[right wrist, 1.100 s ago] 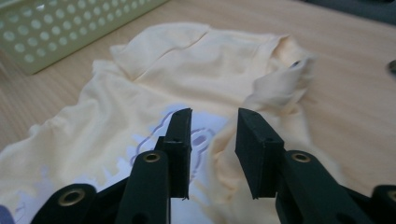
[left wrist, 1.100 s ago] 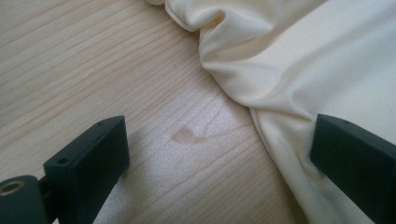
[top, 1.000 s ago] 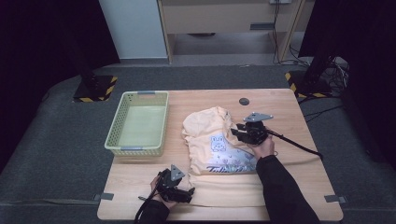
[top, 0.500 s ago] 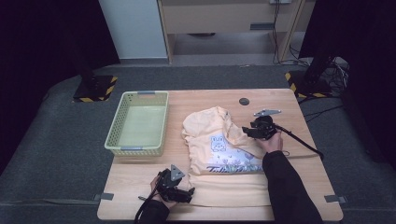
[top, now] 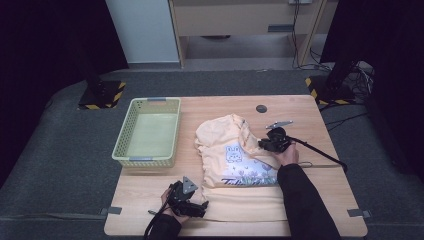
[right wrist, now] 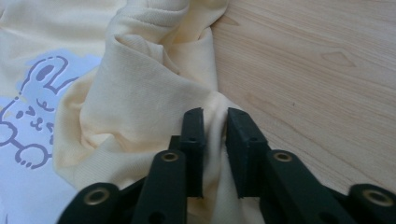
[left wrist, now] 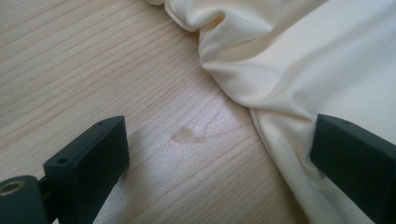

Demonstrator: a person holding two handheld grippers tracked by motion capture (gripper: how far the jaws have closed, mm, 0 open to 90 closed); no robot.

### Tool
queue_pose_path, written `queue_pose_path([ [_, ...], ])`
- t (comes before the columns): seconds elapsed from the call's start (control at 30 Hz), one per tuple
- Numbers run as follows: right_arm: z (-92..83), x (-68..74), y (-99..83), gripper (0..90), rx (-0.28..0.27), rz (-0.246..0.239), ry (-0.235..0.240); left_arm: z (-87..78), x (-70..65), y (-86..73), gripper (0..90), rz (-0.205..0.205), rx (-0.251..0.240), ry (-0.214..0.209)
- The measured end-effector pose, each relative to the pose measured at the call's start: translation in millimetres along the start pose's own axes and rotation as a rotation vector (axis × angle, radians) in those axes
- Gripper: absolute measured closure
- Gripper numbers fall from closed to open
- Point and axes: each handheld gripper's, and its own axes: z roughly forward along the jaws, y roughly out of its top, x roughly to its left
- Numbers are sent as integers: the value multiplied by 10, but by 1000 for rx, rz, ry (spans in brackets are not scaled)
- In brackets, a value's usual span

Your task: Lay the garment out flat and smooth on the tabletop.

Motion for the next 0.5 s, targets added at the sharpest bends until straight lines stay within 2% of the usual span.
queue_pose_path([
  [0.2,-48,12,2,845,-30,28,-14,0,0,0,36,0,0,0],
  [0.4,-291,-57,82,846,-125,67,-29,1,-1,2,36,-1,1,1],
  [0.5,-385,-104,113,842,-139,74,-36,1,-1,5,36,-1,3,1],
])
